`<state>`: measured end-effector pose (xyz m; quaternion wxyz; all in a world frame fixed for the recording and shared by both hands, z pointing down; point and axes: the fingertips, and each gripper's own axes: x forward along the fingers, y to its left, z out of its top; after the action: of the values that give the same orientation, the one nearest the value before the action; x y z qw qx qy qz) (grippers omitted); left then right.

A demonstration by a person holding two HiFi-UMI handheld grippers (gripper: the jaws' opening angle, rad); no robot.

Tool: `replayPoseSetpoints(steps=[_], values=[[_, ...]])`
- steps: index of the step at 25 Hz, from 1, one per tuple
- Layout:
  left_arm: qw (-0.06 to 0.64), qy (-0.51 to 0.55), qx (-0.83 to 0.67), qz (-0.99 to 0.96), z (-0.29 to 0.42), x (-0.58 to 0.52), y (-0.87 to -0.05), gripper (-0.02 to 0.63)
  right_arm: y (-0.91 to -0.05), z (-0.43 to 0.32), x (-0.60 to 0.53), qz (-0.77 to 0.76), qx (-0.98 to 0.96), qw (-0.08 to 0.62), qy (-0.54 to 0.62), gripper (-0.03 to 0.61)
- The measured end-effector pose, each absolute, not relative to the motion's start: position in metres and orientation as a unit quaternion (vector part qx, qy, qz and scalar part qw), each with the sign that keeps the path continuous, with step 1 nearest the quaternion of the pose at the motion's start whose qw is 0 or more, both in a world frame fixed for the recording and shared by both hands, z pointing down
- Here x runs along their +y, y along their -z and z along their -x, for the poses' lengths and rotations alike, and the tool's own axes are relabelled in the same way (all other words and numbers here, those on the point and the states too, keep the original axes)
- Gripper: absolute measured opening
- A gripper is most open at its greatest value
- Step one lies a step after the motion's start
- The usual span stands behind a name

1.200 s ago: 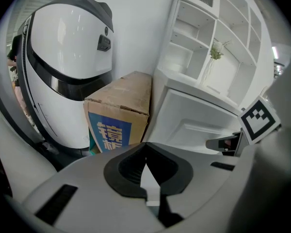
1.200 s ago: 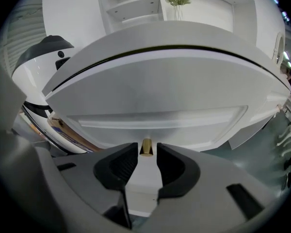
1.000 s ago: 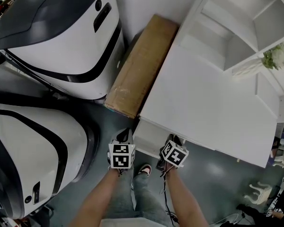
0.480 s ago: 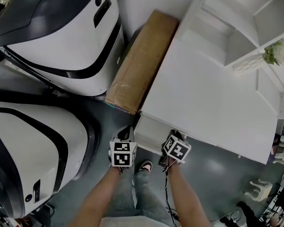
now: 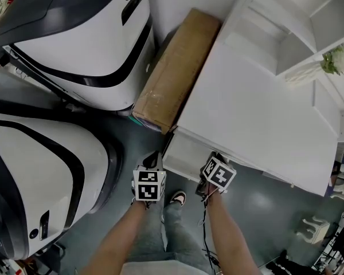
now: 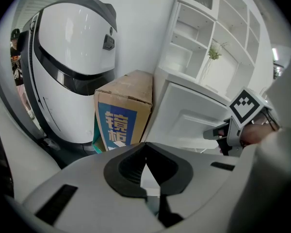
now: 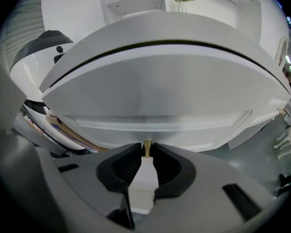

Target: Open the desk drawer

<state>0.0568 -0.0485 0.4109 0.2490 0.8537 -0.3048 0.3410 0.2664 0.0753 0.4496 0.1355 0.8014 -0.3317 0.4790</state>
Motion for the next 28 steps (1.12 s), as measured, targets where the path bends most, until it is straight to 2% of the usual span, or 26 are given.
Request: replayPoseSetpoints(steps=[28], values=[[0.263, -0.331, -0.327, -0.845, 0.005, 0.005, -0.414, 0.017, -0.453, -0.197, 0.129, -0.792, -0.340, 0.144, -0.487, 0.080]])
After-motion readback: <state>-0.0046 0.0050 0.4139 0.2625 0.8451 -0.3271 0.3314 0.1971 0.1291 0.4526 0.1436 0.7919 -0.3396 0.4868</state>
